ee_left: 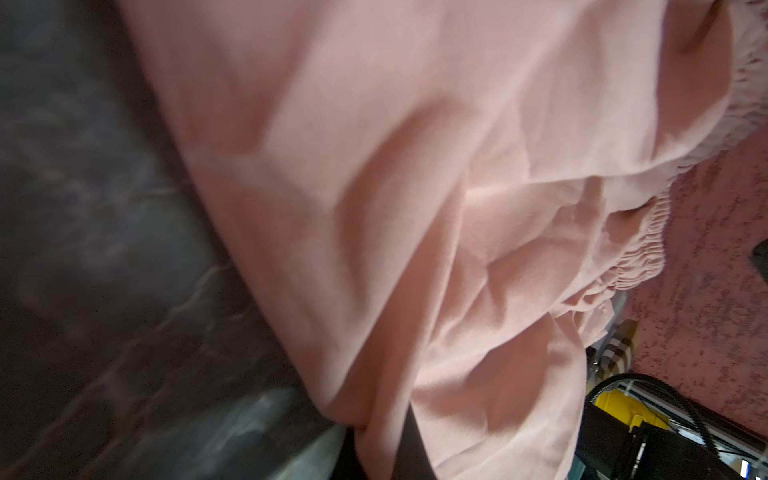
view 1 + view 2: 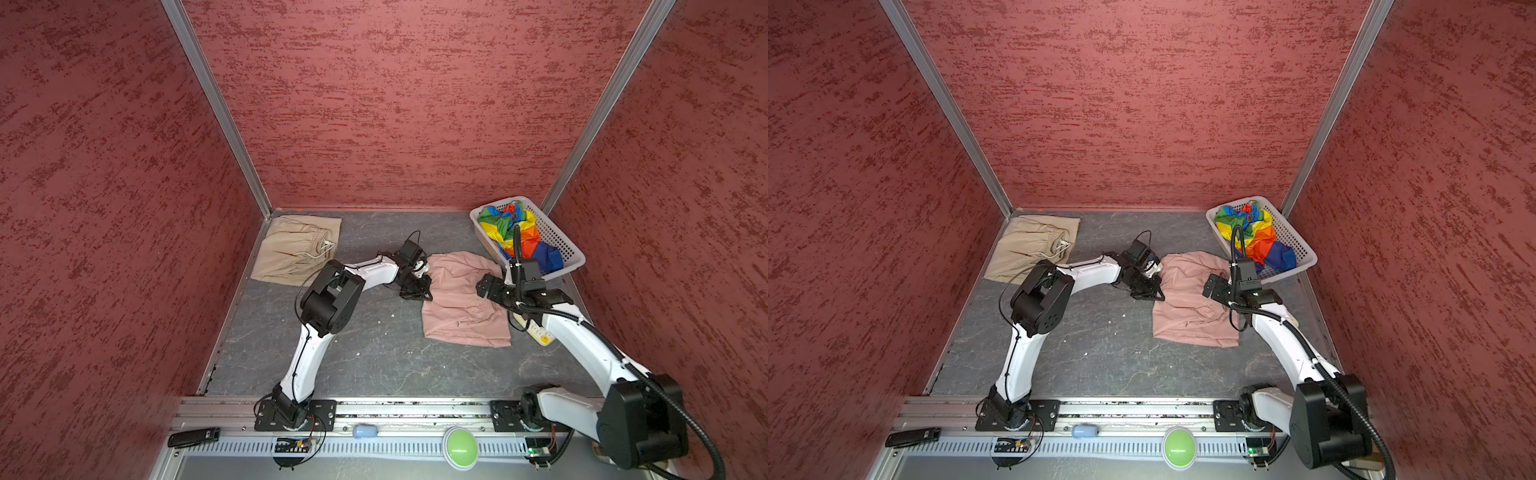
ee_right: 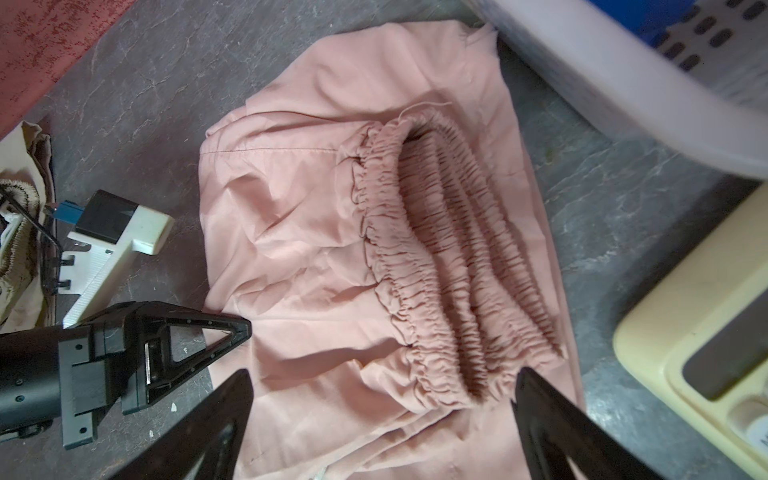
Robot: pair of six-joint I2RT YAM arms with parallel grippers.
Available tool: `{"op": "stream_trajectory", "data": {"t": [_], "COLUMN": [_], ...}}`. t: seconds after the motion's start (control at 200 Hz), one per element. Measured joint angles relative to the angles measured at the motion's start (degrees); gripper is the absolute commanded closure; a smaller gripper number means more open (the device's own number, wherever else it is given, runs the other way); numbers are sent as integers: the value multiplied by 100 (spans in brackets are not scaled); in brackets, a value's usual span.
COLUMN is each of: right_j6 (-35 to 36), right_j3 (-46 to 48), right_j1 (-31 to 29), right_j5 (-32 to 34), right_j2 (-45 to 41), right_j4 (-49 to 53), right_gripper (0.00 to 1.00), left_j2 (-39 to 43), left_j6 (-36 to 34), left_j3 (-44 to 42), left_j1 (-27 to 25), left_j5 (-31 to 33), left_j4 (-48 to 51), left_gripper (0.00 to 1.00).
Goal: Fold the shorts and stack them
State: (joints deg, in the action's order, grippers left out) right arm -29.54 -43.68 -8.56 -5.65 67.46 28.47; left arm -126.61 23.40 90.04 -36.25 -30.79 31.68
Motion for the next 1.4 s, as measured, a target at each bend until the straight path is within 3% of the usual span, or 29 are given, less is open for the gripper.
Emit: {"op": "stream_trajectory", "data": {"t": [0.165, 0.341, 0.536, 0.741, 1.037, 1.403], "right_j6": [44, -31, -101, -142, -149, -127], "right_j3": [-83, -354, -1097, -1797, -2306, -2717], "right_j1": [-105, -505, -1169, -1637, -1735, -1751], "right_j5": [-94, -308, -341, -511, -748, -979], "right_j2": [190, 627, 1591, 2494, 3025, 3536], "right_j4": [-52, -442, -798, -1091, -1204, -1270], "right_gripper": [1, 1, 1, 1, 1, 1], "left_j2": [278, 492, 428, 50, 17, 208], "left_j6": [-529, -1270, -1998, -2505, -3320, -3609], "left_j3": [389, 1467, 2409, 3233, 3783, 4513], "left_j1": [503, 1078, 1123, 1279, 1700, 2052], "left_j5": [1064, 2798, 4704, 5954, 6946, 7104], "left_j4": [1204, 2496, 3576, 4190, 4175, 4127], "left_gripper": [100, 100, 100, 100, 100, 100]}}
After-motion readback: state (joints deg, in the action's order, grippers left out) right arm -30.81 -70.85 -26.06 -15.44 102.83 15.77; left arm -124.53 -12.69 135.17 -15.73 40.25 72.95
